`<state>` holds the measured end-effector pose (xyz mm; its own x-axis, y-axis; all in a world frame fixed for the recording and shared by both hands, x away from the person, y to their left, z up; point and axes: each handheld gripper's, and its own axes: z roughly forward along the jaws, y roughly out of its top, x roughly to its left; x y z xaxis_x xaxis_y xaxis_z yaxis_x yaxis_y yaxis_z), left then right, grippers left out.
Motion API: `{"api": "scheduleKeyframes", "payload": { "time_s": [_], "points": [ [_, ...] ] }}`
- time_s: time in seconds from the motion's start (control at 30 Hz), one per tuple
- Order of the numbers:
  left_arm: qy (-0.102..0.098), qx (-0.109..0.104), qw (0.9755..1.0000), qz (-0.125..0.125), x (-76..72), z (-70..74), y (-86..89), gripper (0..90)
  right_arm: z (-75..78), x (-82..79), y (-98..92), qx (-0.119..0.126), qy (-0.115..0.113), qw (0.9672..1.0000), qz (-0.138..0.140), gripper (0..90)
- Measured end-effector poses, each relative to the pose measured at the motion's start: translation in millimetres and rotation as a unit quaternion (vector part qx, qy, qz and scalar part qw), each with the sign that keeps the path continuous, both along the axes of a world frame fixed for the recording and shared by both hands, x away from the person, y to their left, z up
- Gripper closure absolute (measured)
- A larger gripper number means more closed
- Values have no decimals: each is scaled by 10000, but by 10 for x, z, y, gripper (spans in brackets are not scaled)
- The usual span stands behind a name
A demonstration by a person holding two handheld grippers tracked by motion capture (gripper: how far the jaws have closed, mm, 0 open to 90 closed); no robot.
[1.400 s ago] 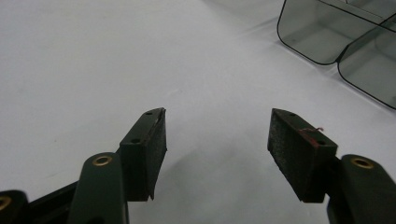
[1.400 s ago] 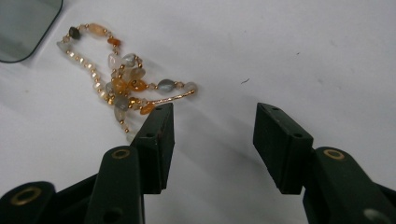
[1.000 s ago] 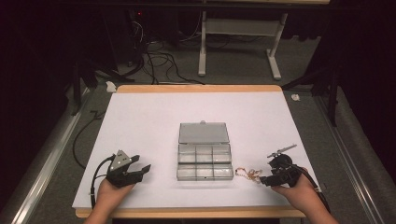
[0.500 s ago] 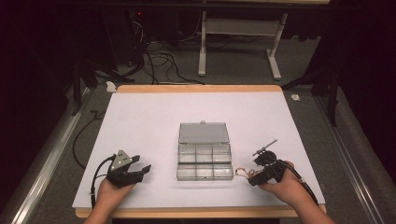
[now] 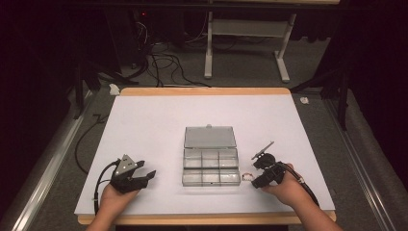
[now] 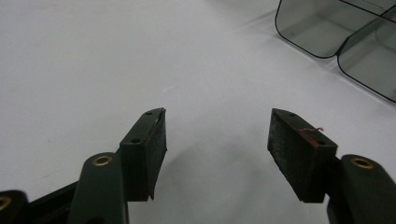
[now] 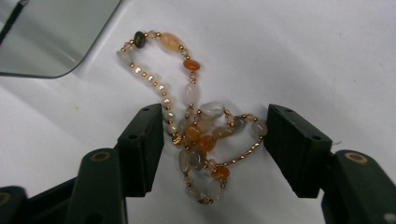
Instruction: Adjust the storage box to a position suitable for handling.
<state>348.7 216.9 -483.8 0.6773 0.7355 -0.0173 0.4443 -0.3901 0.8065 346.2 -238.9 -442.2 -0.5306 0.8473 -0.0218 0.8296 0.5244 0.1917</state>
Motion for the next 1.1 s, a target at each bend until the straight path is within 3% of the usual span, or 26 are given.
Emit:
{"api": "scheduleKeyframes", "payload": {
  "time_s": [0.17,0.33,0.57,0.77,1.1],
  "points": [
    [-27,4,10000,14,-4,0,-1,378,14,46,45,-64,159,9997,178,467],
    [-6,1,10000,11,-1,-1,0,378,28,51,79,-101,168,9989,434,594],
    [-1,6,10000,6,2,-1,0,379,36,34,65,59,142,9989,449,774],
    [10,-5,10000,17,6,-3,-1,380,68,35,39,130,153,9983,554,815],
    [-4,5,10000,37,0,-1,-1,380,239,24,-93,184,123,9988,430,820]
  ]
}}
